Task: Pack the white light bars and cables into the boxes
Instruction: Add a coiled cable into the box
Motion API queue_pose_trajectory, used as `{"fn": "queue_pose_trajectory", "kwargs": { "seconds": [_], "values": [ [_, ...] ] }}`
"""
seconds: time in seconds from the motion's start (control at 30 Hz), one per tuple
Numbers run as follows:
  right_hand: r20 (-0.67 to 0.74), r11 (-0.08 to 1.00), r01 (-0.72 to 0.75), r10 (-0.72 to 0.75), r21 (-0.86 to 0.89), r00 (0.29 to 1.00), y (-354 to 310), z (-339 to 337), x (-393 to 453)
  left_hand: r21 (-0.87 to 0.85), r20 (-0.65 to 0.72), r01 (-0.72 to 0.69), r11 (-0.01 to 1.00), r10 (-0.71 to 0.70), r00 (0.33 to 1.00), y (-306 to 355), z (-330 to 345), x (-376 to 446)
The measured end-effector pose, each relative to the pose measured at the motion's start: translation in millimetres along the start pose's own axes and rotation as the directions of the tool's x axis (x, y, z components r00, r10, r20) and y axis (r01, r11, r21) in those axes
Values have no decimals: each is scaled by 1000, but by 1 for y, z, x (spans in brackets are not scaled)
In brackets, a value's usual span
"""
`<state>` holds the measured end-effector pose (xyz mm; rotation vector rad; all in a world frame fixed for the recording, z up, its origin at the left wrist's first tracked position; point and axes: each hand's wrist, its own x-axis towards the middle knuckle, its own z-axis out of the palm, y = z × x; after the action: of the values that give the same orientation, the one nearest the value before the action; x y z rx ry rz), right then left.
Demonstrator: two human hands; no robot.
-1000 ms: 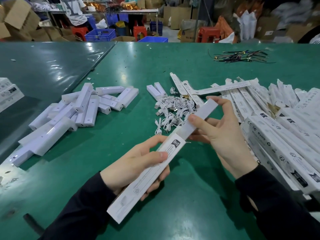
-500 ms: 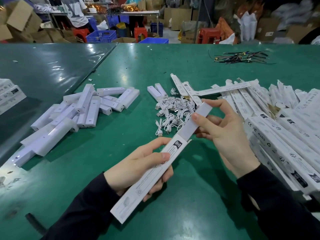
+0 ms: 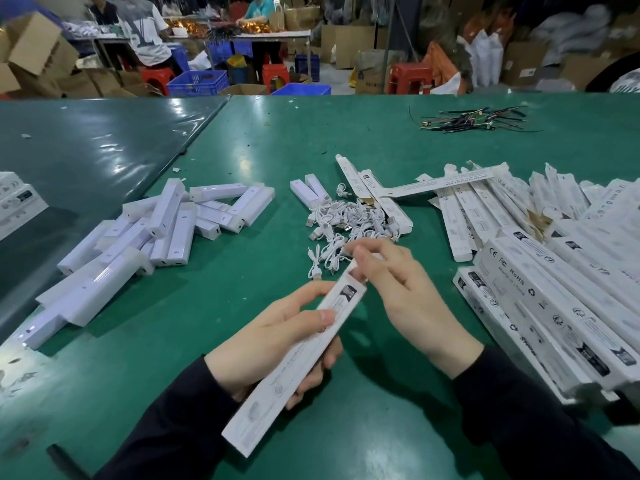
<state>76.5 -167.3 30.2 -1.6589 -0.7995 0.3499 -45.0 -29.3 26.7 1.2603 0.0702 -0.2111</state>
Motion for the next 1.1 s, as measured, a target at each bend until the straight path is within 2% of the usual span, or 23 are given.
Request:
{"fn": "queue_pose_trajectory", "kwargs": {
  "seconds": [0.1,0.17,0.2,0.27,0.3,0.33,0.37,0.43,0.53,0.7,0.8,0.93,1.03,1.1],
  "values": [
    [265,995,-76,89,-60,960,3,1,-5,44,75,22,999,-26,997,-3,0,-2],
    [344,997,-73,80,-33,936,-2,-2,-2,43,95,6,999,-10,995,-3,-1,-2],
    [299,996,-77,61,43,952,-3,-5,2,23,77,-6,1000,4,997,-3,-2,-2],
    [39,982,-71,65,176,997,2,-14,10,-37,-34,-38,999,37,999,0,-5,0],
    [-126,990,-51,68,131,990,7,-18,13,-67,-117,-55,996,47,992,1,-8,2],
    [-264,999,-42,36,-19,964,16,-23,16,-97,-203,-72,993,51,978,2,-10,3],
    [-328,974,-69,-5,-216,945,24,-27,18,-124,-285,-89,988,51,957,2,-13,4],
    [-274,853,-115,-34,-509,961,41,-30,24,-153,-408,-117,981,46,912,2,-17,6],
    [-159,754,-91,-18,-650,987,51,-27,32,-157,-456,-138,978,53,889,1,-15,6],
    [-196,696,-27,-164,-717,967,47,-29,33,-114,-461,-116,987,51,886,2,-14,6],
    [-205,651,57,-319,-757,925,41,-34,28,-84,-488,-116,990,61,871,3,-12,5],
    [-218,702,179,-436,-689,873,33,-42,24,-40,-528,-125,991,86,845,3,-12,5],
    [-145,671,189,-409,-717,901,32,-44,23,13,-567,-124,992,110,816,2,-12,6],
    [-138,703,123,-302,-700,943,33,-45,24,37,-582,-114,993,114,805,2,-12,6]
  ]
}}
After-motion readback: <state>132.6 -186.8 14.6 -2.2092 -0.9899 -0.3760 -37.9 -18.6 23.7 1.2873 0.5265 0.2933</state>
